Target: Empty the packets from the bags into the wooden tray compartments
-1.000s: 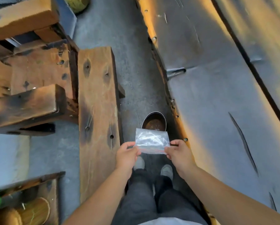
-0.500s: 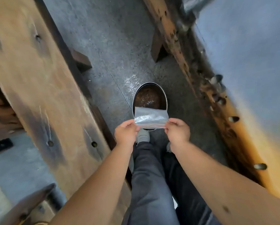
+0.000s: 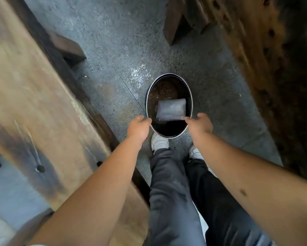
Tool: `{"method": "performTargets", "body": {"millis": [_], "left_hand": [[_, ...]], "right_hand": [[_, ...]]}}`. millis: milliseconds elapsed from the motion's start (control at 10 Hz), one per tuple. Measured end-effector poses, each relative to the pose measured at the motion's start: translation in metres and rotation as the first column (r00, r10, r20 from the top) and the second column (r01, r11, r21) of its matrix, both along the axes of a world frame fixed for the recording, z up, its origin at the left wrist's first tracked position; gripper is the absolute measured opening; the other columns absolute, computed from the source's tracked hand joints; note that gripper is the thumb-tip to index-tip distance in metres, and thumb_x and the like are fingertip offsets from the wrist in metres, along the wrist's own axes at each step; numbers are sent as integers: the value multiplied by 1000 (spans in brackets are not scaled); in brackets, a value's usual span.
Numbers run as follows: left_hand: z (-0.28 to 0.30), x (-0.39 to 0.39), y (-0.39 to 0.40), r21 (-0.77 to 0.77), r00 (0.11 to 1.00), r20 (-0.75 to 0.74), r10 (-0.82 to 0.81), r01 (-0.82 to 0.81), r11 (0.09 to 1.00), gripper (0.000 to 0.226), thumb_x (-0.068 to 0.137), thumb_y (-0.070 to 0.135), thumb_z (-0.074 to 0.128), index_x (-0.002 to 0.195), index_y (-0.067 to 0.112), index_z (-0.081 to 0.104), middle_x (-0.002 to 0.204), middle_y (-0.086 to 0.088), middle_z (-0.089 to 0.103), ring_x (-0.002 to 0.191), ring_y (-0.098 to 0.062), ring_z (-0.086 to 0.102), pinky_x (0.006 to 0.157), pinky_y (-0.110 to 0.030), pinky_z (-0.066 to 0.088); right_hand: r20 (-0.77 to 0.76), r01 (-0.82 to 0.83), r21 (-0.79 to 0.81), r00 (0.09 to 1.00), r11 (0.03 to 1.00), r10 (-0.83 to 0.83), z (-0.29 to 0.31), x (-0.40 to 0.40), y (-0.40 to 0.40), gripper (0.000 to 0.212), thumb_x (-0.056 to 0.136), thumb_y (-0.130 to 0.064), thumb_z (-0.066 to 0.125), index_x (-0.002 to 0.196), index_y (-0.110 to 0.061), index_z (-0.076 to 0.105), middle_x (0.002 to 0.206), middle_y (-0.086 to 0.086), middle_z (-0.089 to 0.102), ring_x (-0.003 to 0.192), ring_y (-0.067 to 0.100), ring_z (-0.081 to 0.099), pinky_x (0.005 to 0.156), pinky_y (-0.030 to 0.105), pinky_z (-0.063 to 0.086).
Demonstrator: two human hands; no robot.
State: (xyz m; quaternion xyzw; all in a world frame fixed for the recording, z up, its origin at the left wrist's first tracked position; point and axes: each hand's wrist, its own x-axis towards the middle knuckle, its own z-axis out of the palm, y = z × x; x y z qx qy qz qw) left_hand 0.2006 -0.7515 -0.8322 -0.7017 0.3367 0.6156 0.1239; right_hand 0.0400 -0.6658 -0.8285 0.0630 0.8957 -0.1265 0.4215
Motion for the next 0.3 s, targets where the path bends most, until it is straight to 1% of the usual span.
{"method": "performTargets", "body": {"millis": [100,200,300], "left_hand": [[25,5,-2,-64,988,15,-156,157,986,58,96,39,54,149,19,39,154,-5,42,139,-27,42,116,-42,33],[64,10,1,-131,934,-19,-356,350,927,67,96,43,53,154,25,26,161,-2,28,146,-25,30,119,-39,25],[115,12,3,-249,804,75,-589,587,770,74,93,52,50,155,34,14,166,-6,9,151,-30,15,118,-46,24]], "right_hand": [[52,-78,33,996,996,76,16,0,7,64,85,-31,71,141,-11,47,139,14,56,125,32,55,102,34,45],[137,-308,17,943,951,303,54,9,15,59,85,-34,69,137,-16,48,135,14,58,120,34,58,99,39,48],[106,-617,-14,782,787,615,108,14,18,71,86,-43,62,148,-23,33,158,9,32,140,33,37,109,46,40]]}}
